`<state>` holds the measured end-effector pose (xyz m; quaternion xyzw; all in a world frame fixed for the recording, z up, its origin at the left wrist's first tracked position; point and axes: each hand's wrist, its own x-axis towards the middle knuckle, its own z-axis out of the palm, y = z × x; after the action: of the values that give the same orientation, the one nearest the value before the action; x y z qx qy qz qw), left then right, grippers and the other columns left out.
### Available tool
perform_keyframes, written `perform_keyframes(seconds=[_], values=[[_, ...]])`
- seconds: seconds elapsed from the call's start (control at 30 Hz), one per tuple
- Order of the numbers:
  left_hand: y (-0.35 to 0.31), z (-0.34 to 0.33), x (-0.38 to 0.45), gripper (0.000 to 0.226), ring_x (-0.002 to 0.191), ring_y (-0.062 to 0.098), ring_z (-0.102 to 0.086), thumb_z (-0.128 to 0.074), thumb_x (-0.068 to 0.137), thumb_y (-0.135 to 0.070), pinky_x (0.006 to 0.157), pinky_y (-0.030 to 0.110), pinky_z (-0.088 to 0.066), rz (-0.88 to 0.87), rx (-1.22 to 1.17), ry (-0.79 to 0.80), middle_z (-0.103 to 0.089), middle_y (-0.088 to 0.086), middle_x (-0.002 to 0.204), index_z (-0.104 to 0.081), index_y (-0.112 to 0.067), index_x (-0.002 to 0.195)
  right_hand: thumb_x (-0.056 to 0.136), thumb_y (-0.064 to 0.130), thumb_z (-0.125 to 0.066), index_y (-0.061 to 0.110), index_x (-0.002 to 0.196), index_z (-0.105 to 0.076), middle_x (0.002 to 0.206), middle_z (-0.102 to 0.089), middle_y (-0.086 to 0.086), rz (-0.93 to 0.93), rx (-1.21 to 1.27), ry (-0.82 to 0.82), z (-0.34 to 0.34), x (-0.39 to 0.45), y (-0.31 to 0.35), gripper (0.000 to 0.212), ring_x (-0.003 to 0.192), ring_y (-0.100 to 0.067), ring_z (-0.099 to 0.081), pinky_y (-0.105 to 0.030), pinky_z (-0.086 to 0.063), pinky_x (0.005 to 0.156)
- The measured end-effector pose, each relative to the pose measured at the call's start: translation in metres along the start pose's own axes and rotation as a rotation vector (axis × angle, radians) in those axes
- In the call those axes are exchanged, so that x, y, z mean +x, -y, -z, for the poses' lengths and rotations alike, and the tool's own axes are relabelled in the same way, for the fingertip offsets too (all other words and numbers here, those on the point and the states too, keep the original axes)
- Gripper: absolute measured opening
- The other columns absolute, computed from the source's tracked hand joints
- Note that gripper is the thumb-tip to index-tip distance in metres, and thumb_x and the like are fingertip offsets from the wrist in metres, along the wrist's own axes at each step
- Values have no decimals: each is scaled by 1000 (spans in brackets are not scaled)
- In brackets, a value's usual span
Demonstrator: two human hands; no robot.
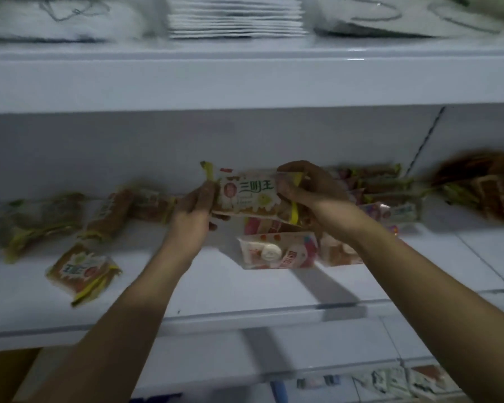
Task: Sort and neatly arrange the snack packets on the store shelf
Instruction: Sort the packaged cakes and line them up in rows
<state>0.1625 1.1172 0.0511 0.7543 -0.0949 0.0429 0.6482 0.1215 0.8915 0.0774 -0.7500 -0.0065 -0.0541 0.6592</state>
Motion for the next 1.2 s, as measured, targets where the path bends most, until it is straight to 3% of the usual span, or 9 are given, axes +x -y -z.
perform_keyframes(seconds=[0.2,0.27,0.33,0.5,0.67,0.87,0.93,1.07,1.2], values=[[-18,-117,-16,13,74,-3,-69,-67,98,-28,63,14,-52,-95,12,12,-75,-19,79,-71,-31,86,91,23,-77,18,127,-60,117,-74,-1,26,-27,-94,126,-37,-37,40,109,-19,-72,-43,-60,91],[-20,-152,-20,5,75,-2,-69,-72,94,-26,65,17,-53,-141,79,24,-73,-15,83,-69,-29,92,86,10,-79,16,131,-55,121,-72,-4,23,8,-115,164,-50,-48,51,110,-20,-71,-40,-60,88],[-25,-186,-24,19,75,-1,-67,-75,91,-20,68,24,-54,-195,151,39,-70,-13,86,-62,-30,99,85,1,-78,15,132,-52,120,-71,-6,14,4,-175,200,-60,-53,55,107,-20,-72,-33,-60,78],[-42,-256,-26,42,83,7,-69,-74,82,-23,72,39,-60,-306,271,134,-69,-11,94,-49,-32,115,83,5,-82,22,132,-51,121,-66,-7,38,-102,-292,272,-68,-58,60,101,-17,-73,-25,-58,70],[-58,-292,-21,35,82,8,-65,-78,88,-23,67,5,-42,-317,443,240,-62,-13,97,-63,-24,119,84,4,-80,32,113,-54,120,-69,-5,39,-36,-322,301,-72,-77,48,101,-21,-73,-25,-57,67],[-60,-321,-10,36,96,8,-59,-77,86,-32,76,3,-36,-348,638,246,-64,-9,110,-70,-22,120,78,24,-88,52,119,-57,133,-64,-1,37,-28,-266,328,-61,-103,58,122,-24,-63,-47,-60,89],[-49,-328,-4,43,99,12,-62,-74,83,-45,81,13,-46,-274,755,297,-65,-7,113,-69,-23,120,79,24,-88,38,129,-55,130,-64,-3,30,-105,-221,336,-54,-112,61,119,-23,-64,-46,-62,87],[-31,-342,-4,39,112,25,-61,-73,91,-35,93,33,-50,-189,933,364,-64,4,126,-65,-18,125,82,13,-85,20,130,-54,119,-64,2,31,-240,-185,338,-46,-129,57,95,3,-68,-21,-59,72],[-16,-348,-3,31,117,25,-57,-71,91,-29,93,31,-42,-228,977,279,-62,6,124,-67,-18,120,81,22,-87,22,121,-55,110,-67,7,-47,-265,-170,332,-34,-149,51,95,-12,-71,-36,-62,80]])
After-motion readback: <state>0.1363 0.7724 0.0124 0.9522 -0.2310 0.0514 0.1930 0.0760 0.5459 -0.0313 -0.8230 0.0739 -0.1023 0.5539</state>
